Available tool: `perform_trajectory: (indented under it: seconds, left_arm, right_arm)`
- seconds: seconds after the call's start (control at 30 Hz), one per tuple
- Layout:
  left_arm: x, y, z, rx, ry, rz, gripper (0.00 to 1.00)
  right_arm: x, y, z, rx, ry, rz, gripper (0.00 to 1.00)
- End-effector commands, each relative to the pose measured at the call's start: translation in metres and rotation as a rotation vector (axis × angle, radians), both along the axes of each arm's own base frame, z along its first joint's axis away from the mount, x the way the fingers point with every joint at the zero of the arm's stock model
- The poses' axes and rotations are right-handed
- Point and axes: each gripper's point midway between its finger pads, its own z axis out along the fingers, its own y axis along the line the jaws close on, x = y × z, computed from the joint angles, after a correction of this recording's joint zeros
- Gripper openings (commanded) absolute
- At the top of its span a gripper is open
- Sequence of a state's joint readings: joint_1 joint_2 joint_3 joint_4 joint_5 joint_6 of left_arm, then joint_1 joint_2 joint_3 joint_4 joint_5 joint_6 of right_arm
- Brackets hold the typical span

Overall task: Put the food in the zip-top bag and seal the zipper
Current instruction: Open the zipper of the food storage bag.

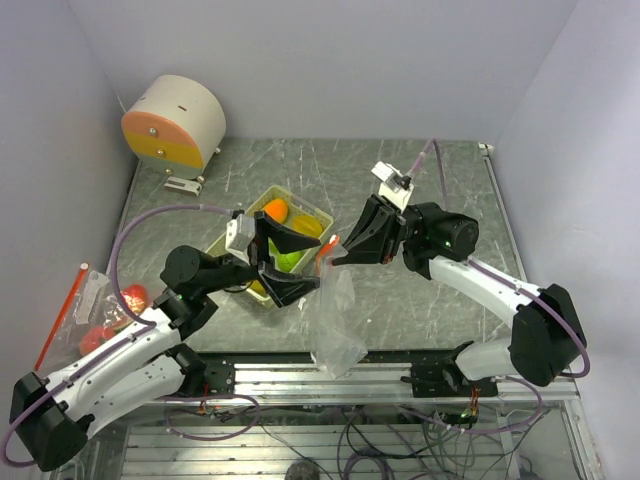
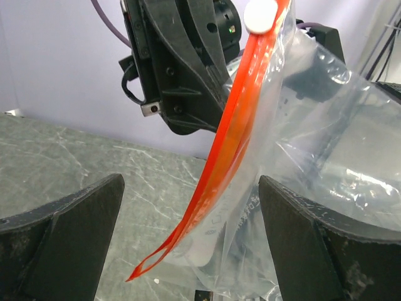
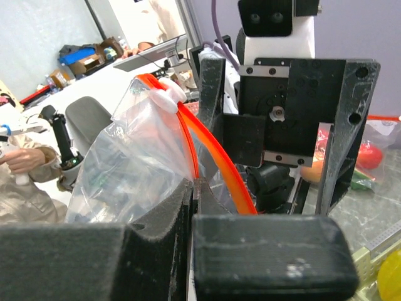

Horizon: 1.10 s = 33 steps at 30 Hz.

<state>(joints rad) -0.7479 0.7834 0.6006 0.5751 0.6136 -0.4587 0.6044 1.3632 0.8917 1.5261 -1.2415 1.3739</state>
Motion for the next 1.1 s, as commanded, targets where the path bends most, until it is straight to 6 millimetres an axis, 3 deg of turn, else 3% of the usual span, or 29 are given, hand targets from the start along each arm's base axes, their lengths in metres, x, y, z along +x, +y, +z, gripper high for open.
perform_trajectory:
  seconds: [0.0,0.1,0.2,0.33,0.43,0.47,0.5,0.7,0.73,0.8,0.93,1.07]
  left_arm:
    - [-0.016,-0.001,0.014,-0.059,-0.063,-0.080,1.00]
    - [-0.018,-0.005,0.012,-0.051,-0.055,-0.115,0.94]
    - [-0.021,-0.011,0.009,-0.051,-0.045,-0.150,0.81]
    - [-0.026,-0.019,0.010,-0.061,-0.042,-0.210,0.42]
    - [-0.028,-0.024,0.006,-0.035,-0.031,-0.242,0.35]
    - [-0.029,-0.023,0.005,-0.023,-0.031,-0.245,0.26]
    - [-0.028,-0.023,0.004,-0.006,-0.028,-0.233,0.11]
    - [-0.007,0.001,-0.015,0.224,-0.029,0.005,0.07]
    - [-0.004,0.007,-0.014,0.241,-0.038,0.046,0.07]
    - [0.001,0.018,-0.011,0.265,-0.050,0.120,0.07]
    - [0.013,0.035,-0.018,0.344,-0.077,0.237,0.07]
    - [0.020,0.046,-0.037,0.470,-0.190,0.279,0.07]
  right_arm:
    - [-0.022,-0.013,0.025,0.184,-0.231,0.007,0.00]
    - [-0.019,-0.012,0.025,0.184,-0.221,0.010,0.00]
    - [-0.018,-0.011,0.025,0.184,-0.212,0.011,0.00]
    - [-0.017,-0.010,0.024,0.181,-0.206,0.012,0.00]
    - [-0.015,-0.009,0.021,0.163,-0.208,0.003,0.00]
    - [-0.014,-0.008,0.020,0.150,-0.210,-0.001,0.00]
    - [-0.011,-0.008,0.018,0.142,-0.214,-0.014,0.00]
    - [0.017,0.003,0.005,0.011,-0.176,-0.150,0.00]
    - [0.026,0.006,0.003,-0.020,-0.163,-0.193,0.04]
    - [0.049,0.012,-0.001,-0.076,-0.190,-0.321,0.29]
    - [0.076,0.009,0.006,-0.173,-0.172,-0.496,0.59]
    - [0.099,-0.001,0.014,-0.257,-0.108,-0.676,0.76]
